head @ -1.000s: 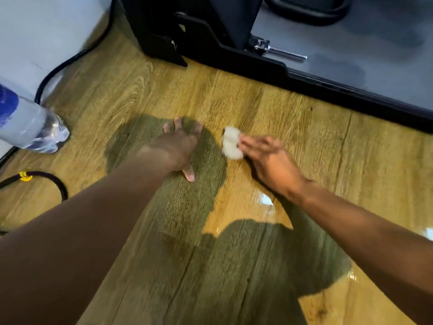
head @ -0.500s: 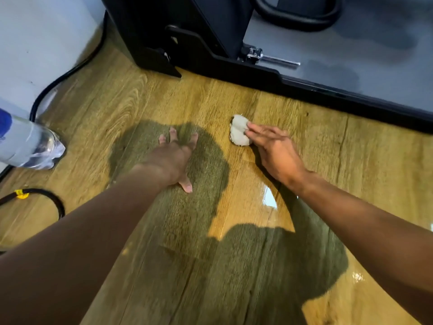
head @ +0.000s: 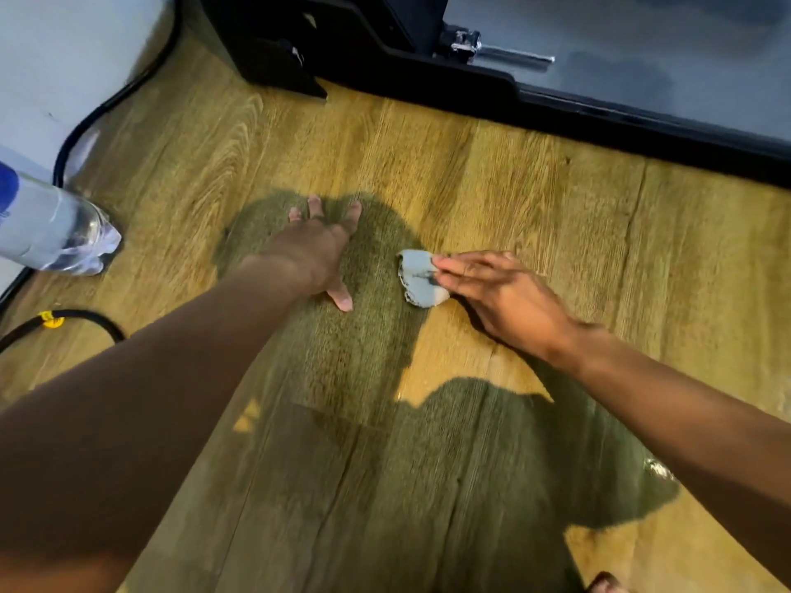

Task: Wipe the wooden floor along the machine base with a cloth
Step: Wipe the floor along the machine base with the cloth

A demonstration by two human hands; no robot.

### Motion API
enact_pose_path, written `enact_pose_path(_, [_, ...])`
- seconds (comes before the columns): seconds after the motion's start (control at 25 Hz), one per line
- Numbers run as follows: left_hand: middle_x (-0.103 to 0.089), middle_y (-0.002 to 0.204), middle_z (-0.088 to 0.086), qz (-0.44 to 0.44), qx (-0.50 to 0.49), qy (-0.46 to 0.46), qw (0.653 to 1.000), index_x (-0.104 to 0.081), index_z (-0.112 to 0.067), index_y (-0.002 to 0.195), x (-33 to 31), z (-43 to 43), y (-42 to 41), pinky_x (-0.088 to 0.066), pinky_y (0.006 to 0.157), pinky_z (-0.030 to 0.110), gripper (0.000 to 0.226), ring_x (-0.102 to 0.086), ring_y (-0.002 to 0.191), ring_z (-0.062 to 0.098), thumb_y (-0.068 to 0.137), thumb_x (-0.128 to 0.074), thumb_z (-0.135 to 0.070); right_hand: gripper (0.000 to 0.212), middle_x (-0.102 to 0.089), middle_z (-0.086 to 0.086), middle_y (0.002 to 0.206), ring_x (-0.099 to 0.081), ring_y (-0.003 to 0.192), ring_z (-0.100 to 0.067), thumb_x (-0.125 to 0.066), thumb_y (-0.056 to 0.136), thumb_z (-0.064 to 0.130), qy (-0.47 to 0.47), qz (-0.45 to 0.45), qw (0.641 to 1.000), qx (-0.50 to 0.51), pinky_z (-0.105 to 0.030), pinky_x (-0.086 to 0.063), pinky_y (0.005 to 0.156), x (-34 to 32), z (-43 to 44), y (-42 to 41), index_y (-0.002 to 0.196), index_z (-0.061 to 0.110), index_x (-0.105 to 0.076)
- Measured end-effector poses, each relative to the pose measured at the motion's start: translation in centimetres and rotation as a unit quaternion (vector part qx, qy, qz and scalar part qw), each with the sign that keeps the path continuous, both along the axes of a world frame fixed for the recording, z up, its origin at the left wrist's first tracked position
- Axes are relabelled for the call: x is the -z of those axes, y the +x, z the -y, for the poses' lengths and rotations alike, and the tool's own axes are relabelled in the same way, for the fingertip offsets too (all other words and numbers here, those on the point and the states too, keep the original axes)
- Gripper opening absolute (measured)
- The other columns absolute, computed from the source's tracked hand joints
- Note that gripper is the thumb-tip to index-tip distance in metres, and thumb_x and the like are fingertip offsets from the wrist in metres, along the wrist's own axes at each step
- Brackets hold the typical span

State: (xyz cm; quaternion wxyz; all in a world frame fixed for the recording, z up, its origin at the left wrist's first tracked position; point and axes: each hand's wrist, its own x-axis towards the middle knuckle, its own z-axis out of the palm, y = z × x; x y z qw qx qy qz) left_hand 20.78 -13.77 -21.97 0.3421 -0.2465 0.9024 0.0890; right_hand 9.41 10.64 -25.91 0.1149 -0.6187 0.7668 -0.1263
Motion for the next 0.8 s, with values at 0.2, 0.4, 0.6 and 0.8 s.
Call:
enact_pose_path(0.2, [0.018,0.155,0.018,0.0,-0.003,-0.012,1.0,0.016,-0.036,0.148,-0.7,-0.3,0.1,-0.023,0.112,0.055,0.136,0.005,0.143,0.041,0.058,-0.087,-0.039,0.053,-0.036,0.006,0.149,-0.035,0.136,-0.012,-0.046,0.092,-0.004,0.034,0.02,0.98,0.195,-0.036,-0.027,0.114,-1.0,2.0,-2.8,0.139,0.021,-0.044])
enact_pose_path(0.4, [0.006,0.157,0.019,0.01,0.025,-0.055,0.998,0.009,-0.034,0.15,-1.1,-0.9,-0.1,-0.027,0.111,0.054,0.132,-0.009,0.143,0.042,0.058,-0.085,-0.045,0.044,-0.039,0.011,0.147,-0.026,0.14,-0.008,-0.029,0.097,0.021,0.057,0.158,0.983,-0.07,-0.029,-0.012,0.118,-1.0,-4.8,7.7,0.137,0.033,-0.044])
enact_pose_path(0.6, [0.008,0.157,0.019,0.02,0.019,-0.026,0.999,0.01,-0.038,0.149,-1.4,-1.6,0.2,-0.024,0.111,0.056,0.121,-0.009,0.142,0.044,0.07,-0.081,-0.038,0.059,-0.029,0.007,0.153,-0.025,0.141,-0.015,-0.047,0.091,-0.001,0.027,0.041,0.994,0.096,-0.036,-0.021,0.116,-0.9,-2.5,3.0,0.143,0.025,-0.037])
enact_pose_path(0.8, [0.004,0.159,0.01,-0.013,-0.081,0.045,0.996,0.0,-0.038,0.15,-1.5,-4.0,0.1,-0.015,0.114,0.056,0.116,0.003,0.143,0.042,0.065,-0.078,-0.055,0.041,-0.049,0.005,0.141,-0.042,0.132,-0.014,-0.038,0.095,0.018,-0.023,0.014,0.992,-0.127,-0.035,-0.041,0.105,-1.1,-9.0,11.4,0.132,0.025,-0.054])
